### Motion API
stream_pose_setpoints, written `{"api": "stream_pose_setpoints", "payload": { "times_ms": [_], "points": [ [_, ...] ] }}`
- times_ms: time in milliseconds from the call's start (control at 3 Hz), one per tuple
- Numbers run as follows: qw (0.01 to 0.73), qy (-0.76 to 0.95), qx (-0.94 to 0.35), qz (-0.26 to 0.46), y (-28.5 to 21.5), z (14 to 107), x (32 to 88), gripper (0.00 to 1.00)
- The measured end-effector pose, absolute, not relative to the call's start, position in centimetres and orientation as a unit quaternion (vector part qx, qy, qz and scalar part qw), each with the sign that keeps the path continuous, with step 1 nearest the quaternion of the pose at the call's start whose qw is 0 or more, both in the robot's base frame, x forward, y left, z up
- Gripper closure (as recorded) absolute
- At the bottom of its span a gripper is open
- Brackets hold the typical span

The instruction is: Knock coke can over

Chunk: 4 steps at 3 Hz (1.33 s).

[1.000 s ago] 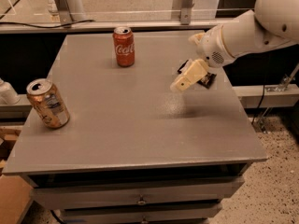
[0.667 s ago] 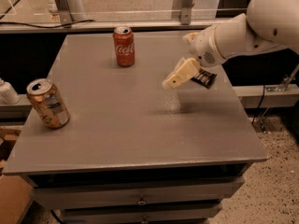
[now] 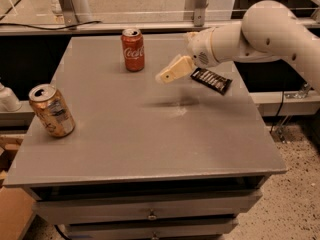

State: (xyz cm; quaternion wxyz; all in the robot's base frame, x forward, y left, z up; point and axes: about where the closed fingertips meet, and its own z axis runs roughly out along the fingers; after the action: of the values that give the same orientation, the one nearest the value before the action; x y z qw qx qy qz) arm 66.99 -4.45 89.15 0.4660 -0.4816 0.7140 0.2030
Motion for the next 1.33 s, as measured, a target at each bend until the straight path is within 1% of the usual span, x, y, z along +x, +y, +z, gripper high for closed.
{"api": "stream_pose_setpoints", "payload": {
  "times_ms": [667,1000,1333],
  "points": [
    [0.494,0.682,-0.471,0.262,1.4,87.8,70.9,0.00],
    [0.502,0.665,-0.473,0.287,4.7,87.7,72.0,0.00],
    [0.512,0.658,-0.460,0.304,6.9,88.0,72.9,0.00]
  ]
}}
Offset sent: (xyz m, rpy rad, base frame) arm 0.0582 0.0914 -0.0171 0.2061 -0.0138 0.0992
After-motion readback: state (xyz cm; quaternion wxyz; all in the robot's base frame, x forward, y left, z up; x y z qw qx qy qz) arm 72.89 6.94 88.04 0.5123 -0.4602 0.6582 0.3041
